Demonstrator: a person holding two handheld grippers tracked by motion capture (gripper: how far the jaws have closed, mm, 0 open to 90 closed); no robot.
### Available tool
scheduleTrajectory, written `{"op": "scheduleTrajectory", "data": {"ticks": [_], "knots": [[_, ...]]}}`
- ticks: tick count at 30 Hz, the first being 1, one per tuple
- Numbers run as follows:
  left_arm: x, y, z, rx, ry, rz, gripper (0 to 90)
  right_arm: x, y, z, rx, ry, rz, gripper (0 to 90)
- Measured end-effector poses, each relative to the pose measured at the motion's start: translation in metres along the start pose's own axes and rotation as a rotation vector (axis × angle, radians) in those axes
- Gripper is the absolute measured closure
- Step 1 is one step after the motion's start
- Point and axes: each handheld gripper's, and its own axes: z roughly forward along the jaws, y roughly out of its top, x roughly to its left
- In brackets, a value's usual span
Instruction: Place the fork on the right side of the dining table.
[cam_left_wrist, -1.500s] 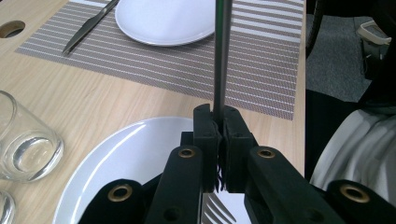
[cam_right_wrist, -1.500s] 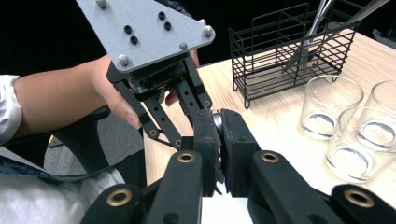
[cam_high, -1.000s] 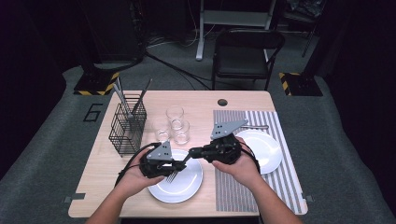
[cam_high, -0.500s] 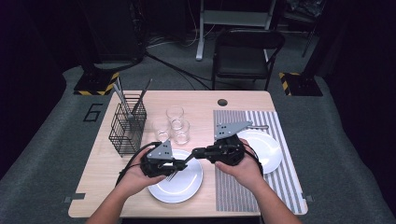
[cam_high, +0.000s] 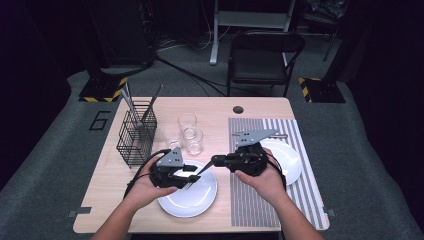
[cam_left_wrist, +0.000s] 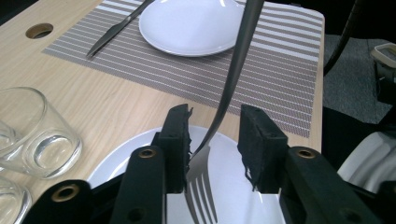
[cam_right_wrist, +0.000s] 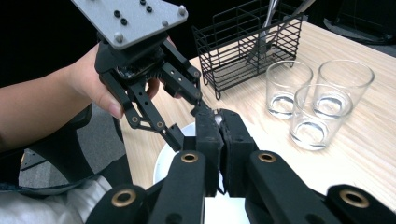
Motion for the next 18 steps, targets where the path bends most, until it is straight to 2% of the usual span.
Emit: {"op": "scheduleTrajectory", "data": {"ticks": [7,11,18], "knots": [[0.006,-0.002,-0.002,-0.007,0.028,-0.023,52.3,-0.003,-0.005,-0.012,-0.005,-0.038,0.023,87.4],[0.009,-0.003,-0.004,-0.014,0.050,-0.041,51.0,-0.005,-0.008,-0.022,-0.010,-0.070,0.038,87.4],[0.014,-0.004,-0.008,-0.019,0.059,-0.055,50.2,-0.009,-0.014,-0.035,-0.010,-0.109,0.059,87.3]]}}
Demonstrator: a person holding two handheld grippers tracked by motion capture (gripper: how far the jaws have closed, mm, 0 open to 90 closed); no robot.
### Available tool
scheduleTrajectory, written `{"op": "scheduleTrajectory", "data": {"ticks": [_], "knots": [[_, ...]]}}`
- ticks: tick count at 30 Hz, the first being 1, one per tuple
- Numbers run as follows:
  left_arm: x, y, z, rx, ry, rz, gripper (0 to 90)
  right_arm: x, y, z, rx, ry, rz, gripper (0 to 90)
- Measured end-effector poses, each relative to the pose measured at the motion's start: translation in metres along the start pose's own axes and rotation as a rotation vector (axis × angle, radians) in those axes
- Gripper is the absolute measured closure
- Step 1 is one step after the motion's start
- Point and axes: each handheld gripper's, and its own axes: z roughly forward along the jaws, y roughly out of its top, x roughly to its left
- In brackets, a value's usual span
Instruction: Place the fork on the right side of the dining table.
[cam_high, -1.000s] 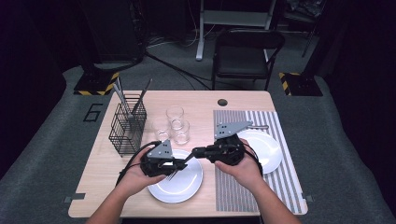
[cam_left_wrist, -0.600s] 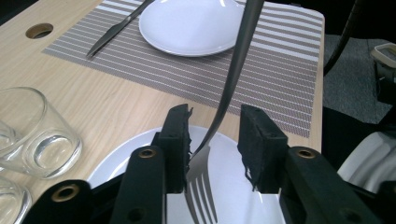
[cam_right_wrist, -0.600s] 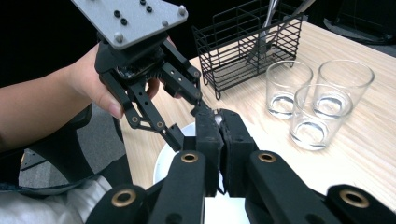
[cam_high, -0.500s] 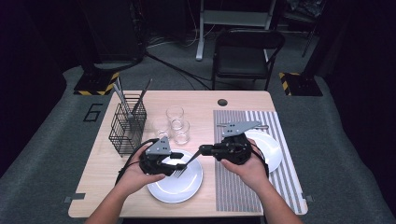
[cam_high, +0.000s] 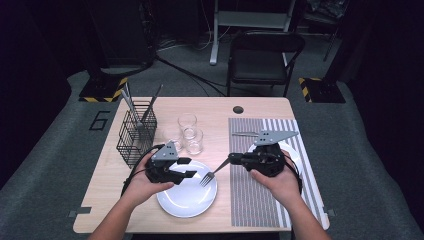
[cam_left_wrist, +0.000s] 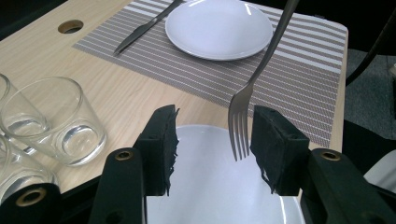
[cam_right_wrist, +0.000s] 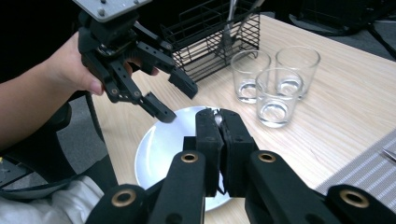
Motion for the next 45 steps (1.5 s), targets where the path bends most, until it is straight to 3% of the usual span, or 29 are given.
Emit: {"op": "scheduleTrajectory", "data": {"ticks": [28,45], "knots": [[0.007,-0.001,-0.005,-0.020,0.016,-0.033,48.2,-0.014,-0.036,-0.042,0.023,-0.141,0.107,87.3],[0.010,-0.002,-0.005,-0.028,0.030,-0.040,48.0,-0.020,-0.062,-0.048,0.045,-0.176,0.154,87.3]]}}
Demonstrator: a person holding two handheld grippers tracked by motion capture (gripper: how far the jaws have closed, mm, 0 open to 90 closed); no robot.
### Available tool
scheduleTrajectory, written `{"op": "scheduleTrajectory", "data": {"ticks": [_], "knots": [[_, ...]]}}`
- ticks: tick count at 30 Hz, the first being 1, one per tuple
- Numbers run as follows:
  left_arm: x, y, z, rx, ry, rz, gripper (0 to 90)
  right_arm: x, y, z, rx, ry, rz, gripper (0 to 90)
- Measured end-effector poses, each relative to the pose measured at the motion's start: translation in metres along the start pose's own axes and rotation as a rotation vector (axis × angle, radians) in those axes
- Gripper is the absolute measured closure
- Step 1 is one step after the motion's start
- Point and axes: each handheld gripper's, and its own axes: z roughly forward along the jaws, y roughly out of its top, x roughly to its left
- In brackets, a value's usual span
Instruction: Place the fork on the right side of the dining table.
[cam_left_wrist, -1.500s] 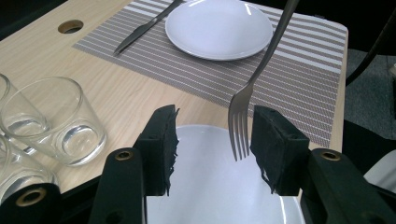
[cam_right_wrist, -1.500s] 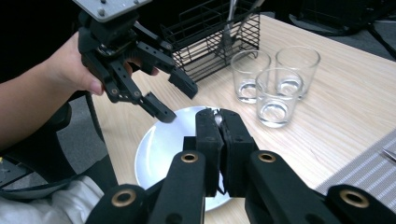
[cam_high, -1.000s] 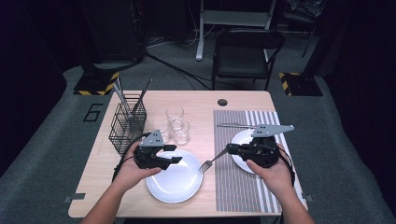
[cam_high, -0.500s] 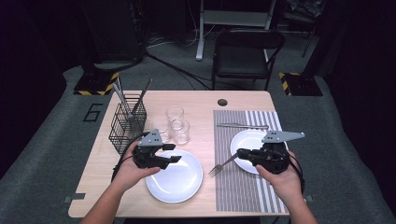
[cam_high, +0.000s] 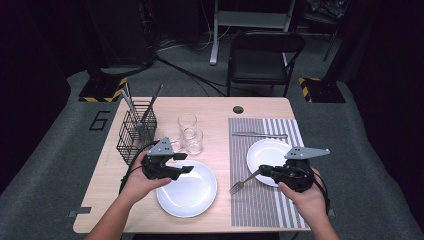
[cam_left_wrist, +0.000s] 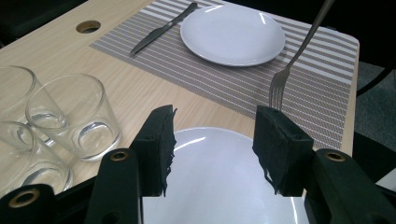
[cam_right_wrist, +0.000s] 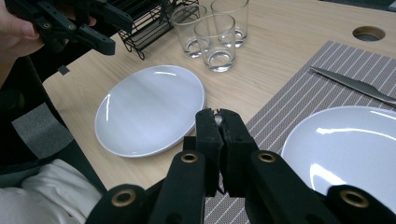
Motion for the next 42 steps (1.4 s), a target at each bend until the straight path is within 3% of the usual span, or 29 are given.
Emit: {"op": "scheduleTrajectory", "data": {"ticks": [28,42], "knots": [[0.001,0.001,0.001,0.002,0.002,-0.002,47.9,-0.016,-0.030,-0.008,-0.003,-0.037,0.087,87.3],[0.001,0.001,0.002,0.009,0.001,-0.001,47.9,-0.032,-0.050,-0.016,-0.032,-0.042,0.202,86.6]]}}
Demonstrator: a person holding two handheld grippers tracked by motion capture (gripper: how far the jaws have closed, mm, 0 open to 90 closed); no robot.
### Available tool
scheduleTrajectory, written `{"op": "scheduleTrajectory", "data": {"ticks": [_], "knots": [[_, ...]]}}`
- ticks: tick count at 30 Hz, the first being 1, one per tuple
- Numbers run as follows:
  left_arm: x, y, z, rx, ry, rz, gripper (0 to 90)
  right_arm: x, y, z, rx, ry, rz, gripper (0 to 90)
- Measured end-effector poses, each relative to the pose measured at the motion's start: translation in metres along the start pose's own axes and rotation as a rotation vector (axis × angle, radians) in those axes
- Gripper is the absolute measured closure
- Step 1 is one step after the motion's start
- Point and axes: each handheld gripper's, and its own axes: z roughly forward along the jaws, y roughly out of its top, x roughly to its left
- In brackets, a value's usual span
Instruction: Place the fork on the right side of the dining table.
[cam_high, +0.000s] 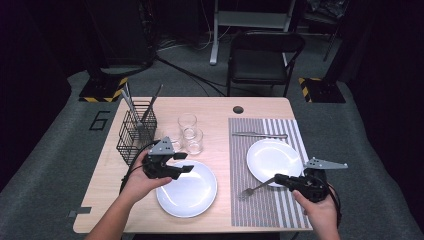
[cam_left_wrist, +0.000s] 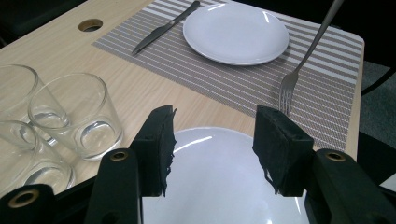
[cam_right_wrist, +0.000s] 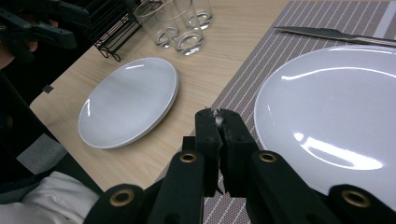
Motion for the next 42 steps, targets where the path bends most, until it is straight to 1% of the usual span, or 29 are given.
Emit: {"op": "scheduleTrajectory", "data": {"ticks": [1,2,4,5,6,8,14,24,28,34,36,38,40,42], "knots": [[0.000,0.000,0.001,-0.006,0.005,0.001,47.8,-0.001,-0.001,0.000,-0.001,-0.002,-0.001,86.5],[0.000,0.000,0.000,0.000,0.004,0.003,47.8,-0.002,-0.002,-0.001,0.002,-0.004,0.007,86.3],[-0.001,0.000,0.001,-0.006,0.006,0.000,47.8,-0.004,-0.003,-0.002,0.000,-0.012,0.017,86.1],[0.000,0.000,0.000,-0.001,0.001,0.000,47.9,-0.005,-0.004,-0.002,0.000,-0.013,0.021,85.8],[0.000,0.000,-0.001,0.001,0.004,0.006,47.9,-0.006,-0.005,-0.003,0.003,-0.019,0.033,85.7],[0.000,0.000,-0.001,-0.002,0.010,0.004,47.8,-0.010,-0.008,-0.003,-0.004,-0.021,0.049,85.4],[0.001,0.000,-0.001,0.000,0.011,0.007,47.8,-0.019,-0.016,-0.005,-0.010,-0.028,0.100,84.6],[0.001,0.000,-0.001,0.000,0.012,0.007,47.8,-0.032,-0.027,-0.006,-0.022,-0.050,0.148,82.9],[0.001,0.000,-0.001,0.001,0.006,0.000,47.8,-0.037,-0.032,-0.006,-0.020,-0.059,0.168,82.1],[0.001,0.000,-0.001,-0.001,0.011,0.001,47.8,-0.041,-0.036,-0.006,-0.019,-0.084,0.179,81.0],[0.001,0.000,-0.001,-0.005,0.011,-0.002,47.8,-0.043,-0.038,-0.006,-0.024,-0.086,0.186,80.8],[0.002,0.000,-0.001,-0.005,0.014,0.008,47.8,-0.045,-0.041,-0.006,-0.026,-0.083,0.198,80.6],[0.002,0.000,-0.001,-0.001,0.015,0.008,47.8,-0.048,-0.044,-0.006,-0.029,-0.081,0.210,80.5],[0.002,0.000,-0.001,-0.002,0.020,0.009,47.8,-0.051,-0.047,-0.006,-0.035,-0.076,0.234,80.5]]}}
